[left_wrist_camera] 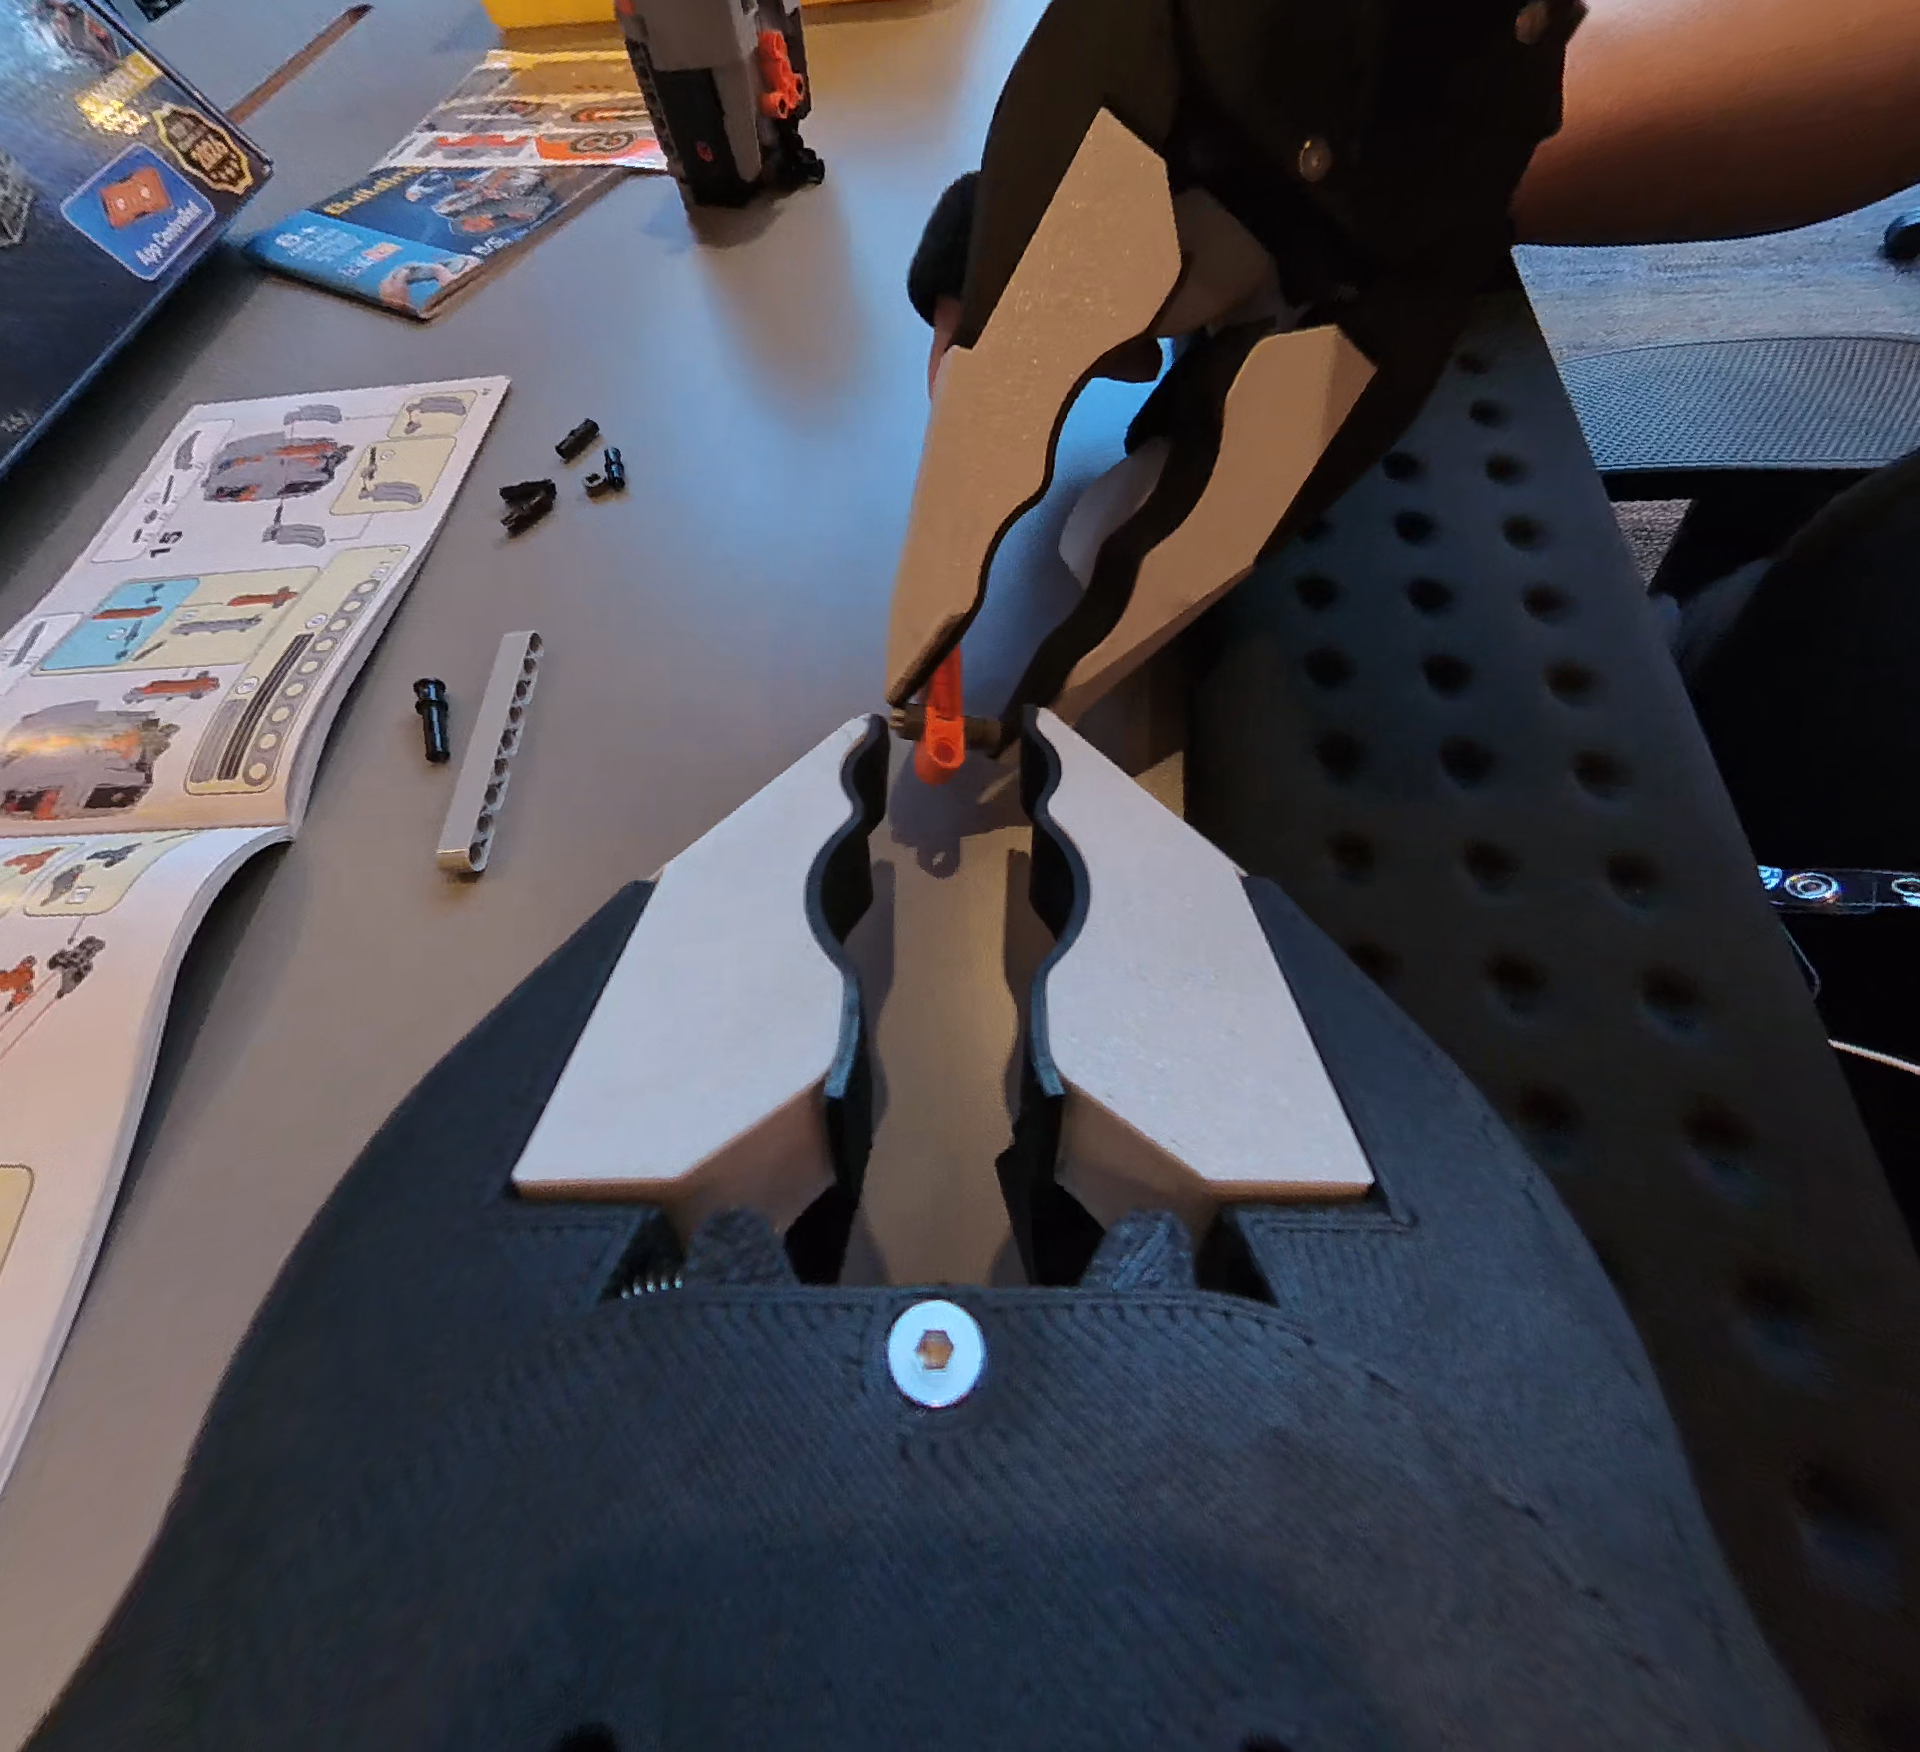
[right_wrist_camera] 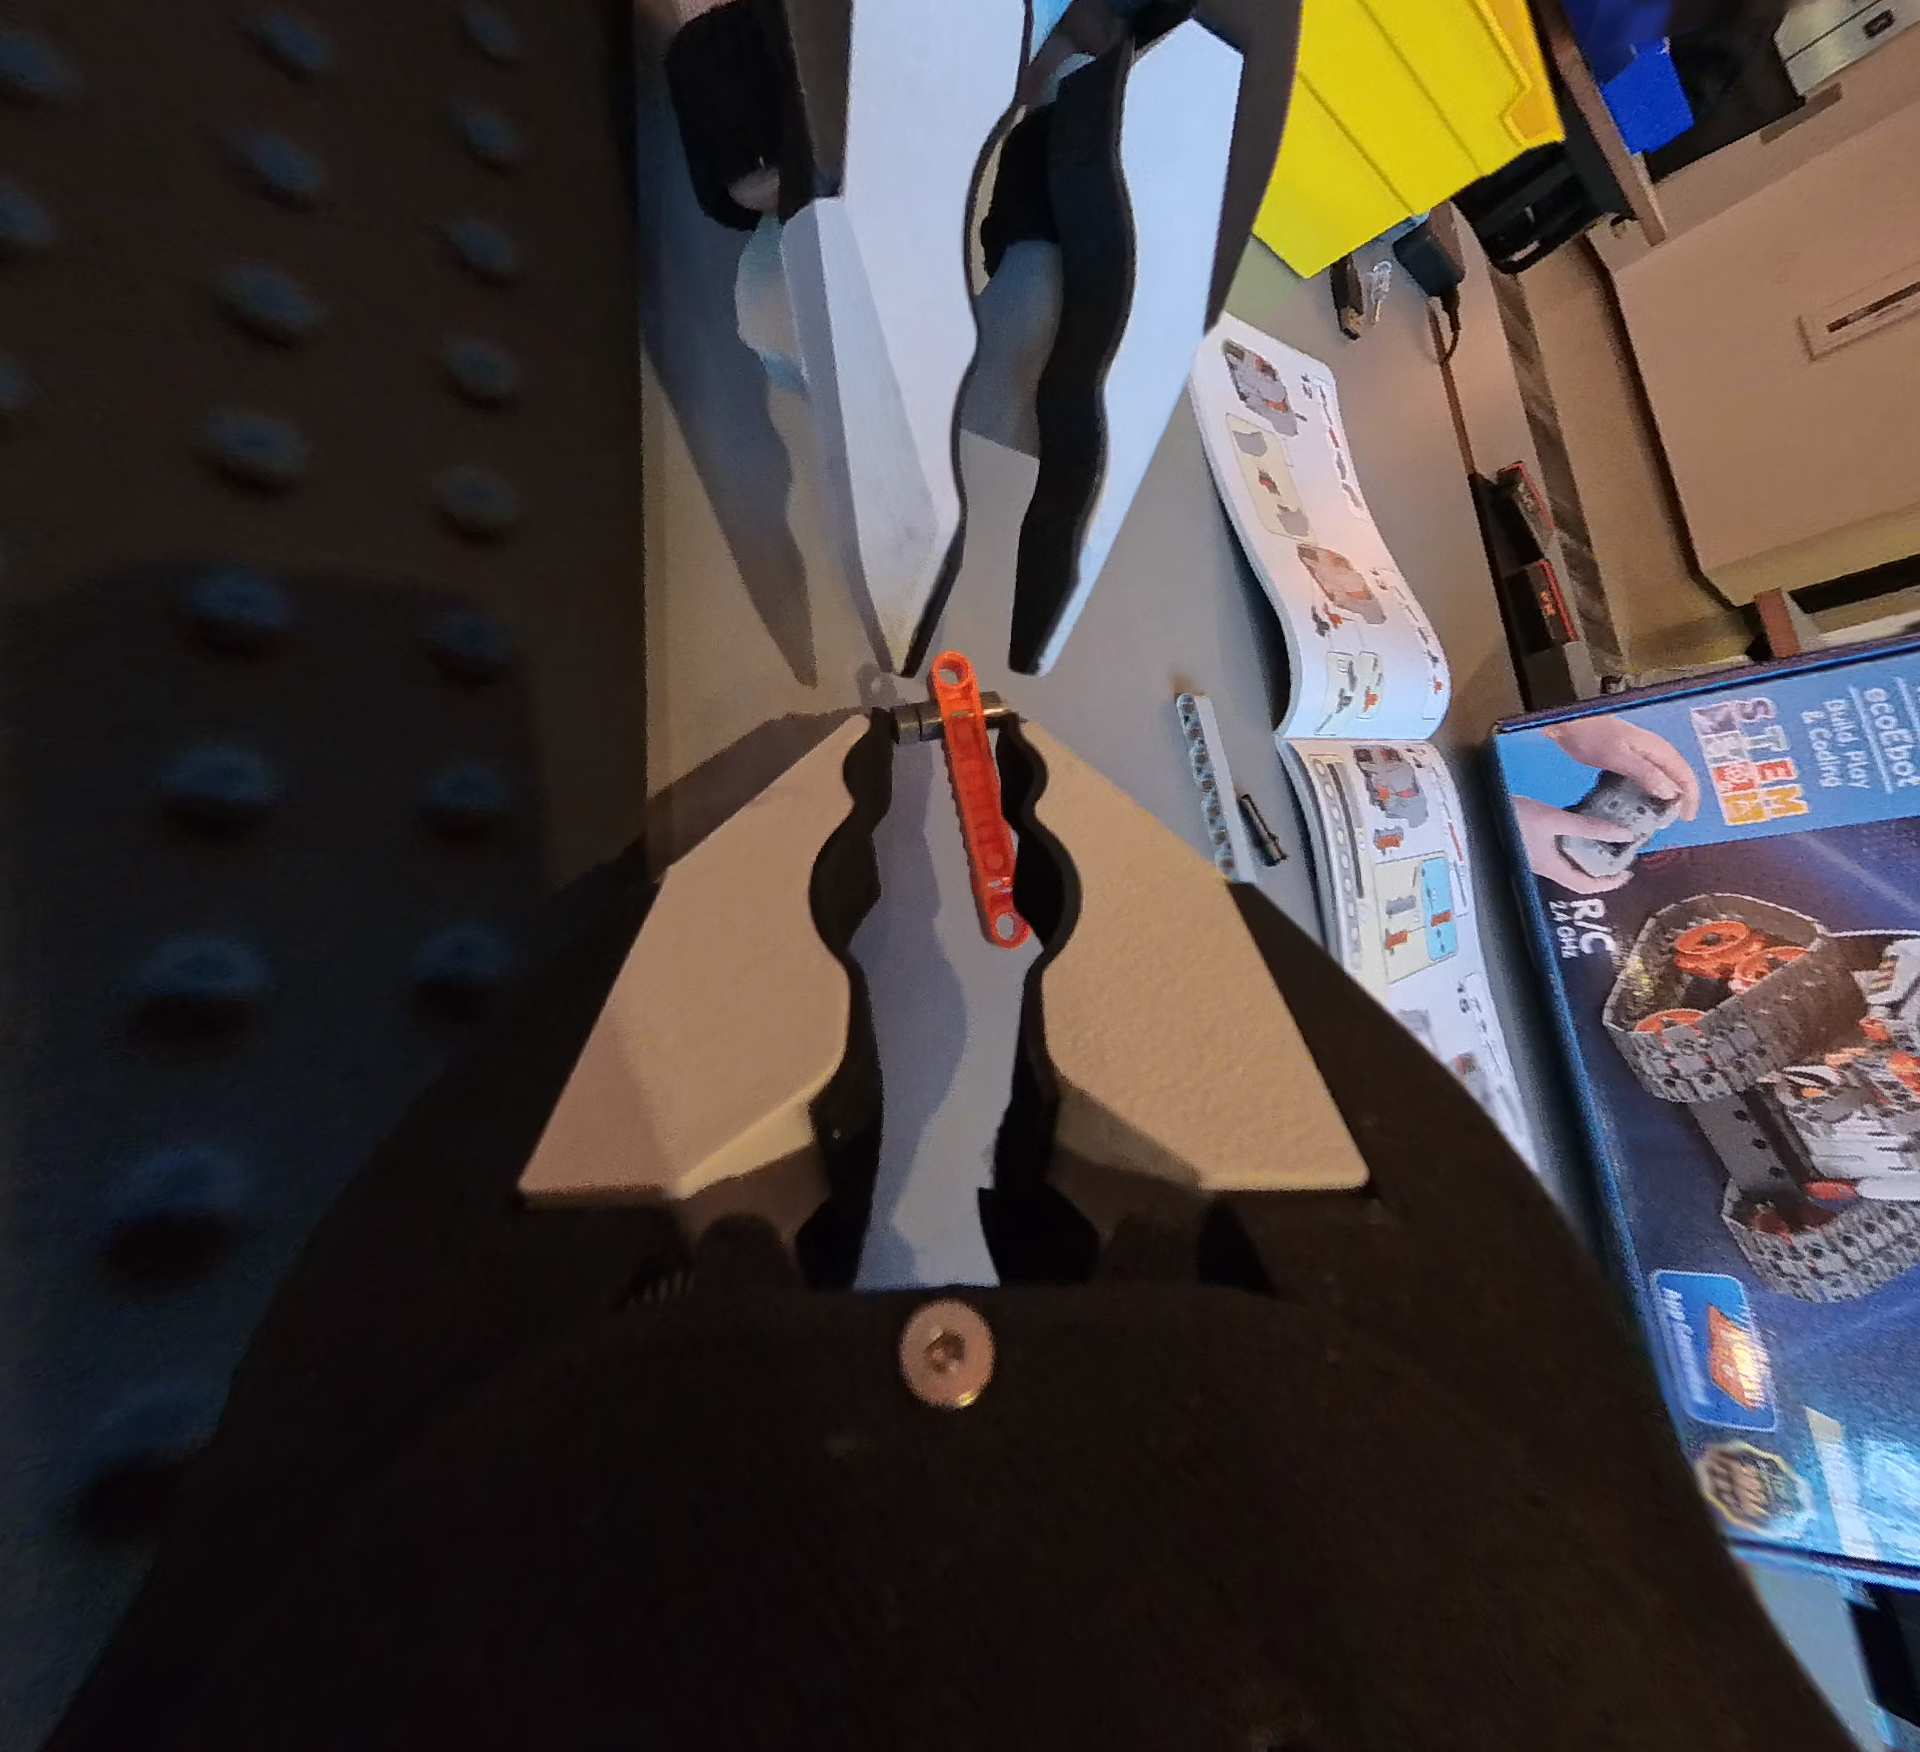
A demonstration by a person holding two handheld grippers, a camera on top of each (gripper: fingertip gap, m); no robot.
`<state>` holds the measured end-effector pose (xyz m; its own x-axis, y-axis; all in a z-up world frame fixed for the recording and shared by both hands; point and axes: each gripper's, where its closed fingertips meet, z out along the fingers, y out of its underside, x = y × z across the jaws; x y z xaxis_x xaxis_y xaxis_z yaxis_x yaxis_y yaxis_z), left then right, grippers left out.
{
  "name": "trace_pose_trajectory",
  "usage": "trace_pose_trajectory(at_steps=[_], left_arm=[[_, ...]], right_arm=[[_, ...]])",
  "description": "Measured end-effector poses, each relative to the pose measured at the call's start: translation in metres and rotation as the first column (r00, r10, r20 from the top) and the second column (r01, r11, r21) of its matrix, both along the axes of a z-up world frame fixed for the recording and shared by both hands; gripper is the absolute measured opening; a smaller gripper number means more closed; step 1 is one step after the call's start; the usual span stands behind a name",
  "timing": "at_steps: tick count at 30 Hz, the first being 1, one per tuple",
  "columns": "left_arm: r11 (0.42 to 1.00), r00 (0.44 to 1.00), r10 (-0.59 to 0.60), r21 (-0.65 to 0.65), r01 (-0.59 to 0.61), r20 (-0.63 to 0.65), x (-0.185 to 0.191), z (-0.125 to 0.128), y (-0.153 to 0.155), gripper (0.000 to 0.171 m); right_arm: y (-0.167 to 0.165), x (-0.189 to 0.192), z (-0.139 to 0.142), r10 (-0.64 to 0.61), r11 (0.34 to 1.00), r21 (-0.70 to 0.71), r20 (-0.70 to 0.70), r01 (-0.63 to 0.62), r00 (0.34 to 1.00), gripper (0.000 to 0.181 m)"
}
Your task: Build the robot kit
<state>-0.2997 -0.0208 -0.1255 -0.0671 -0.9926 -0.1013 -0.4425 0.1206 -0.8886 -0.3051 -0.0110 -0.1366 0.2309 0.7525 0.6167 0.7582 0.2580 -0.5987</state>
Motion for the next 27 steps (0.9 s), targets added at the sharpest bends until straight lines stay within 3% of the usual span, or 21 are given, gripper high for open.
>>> trace_pose_trajectory(at_steps=[1,9,13,19,21,24,27], left_arm=[[1.000,1.000,0.003,0.006,-0.003,0.002,0.0002,0.0002,0.0004,0.021],[0.997,1.000,0.006,0.073,-0.007,0.004,0.0011,-0.0005,-0.0006,0.007],[0.996,1.000,0.023,0.082,-0.024,0.010,0.0015,0.0003,0.0020,0.016],[0.996,1.000,0.011,0.088,-0.011,-0.002,0.0018,-0.0018,-0.0003,0.012],[0.996,0.999,0.038,0.084,-0.039,0.007,0.0020,-0.0004,0.0040,0.025],[0.996,1.000,0.017,0.083,-0.019,0.021,0.0017,0.0017,0.0007,0.012],[0.996,1.000,0.022,0.083,-0.023,0.021,0.0018,0.0017,0.0014,0.012]], right_arm=[[0.0011,0.0006,0.0000,-0.005,1.000,0.018,0.012,0.005,1.000,0.018],[0.0006,-0.0013,0.0016,0.003,0.997,0.082,0.042,-0.007,0.999,0.018],[-0.0011,-0.0028,0.0022,0.013,0.997,0.075,0.032,-0.015,0.999,0.018],[0.0013,-0.0012,0.0017,-0.005,0.998,0.067,0.028,0.003,1.000,0.018],[-0.0002,-0.0029,0.0029,0.008,0.997,0.072,0.023,-0.009,1.000,0.018],[0.0004,-0.0035,0.0027,0.004,0.998,0.069,0.020,-0.005,1.000,0.018],[0.0004,-0.0033,0.0038,0.002,0.998,0.066,0.011,-0.003,1.000,0.018]])
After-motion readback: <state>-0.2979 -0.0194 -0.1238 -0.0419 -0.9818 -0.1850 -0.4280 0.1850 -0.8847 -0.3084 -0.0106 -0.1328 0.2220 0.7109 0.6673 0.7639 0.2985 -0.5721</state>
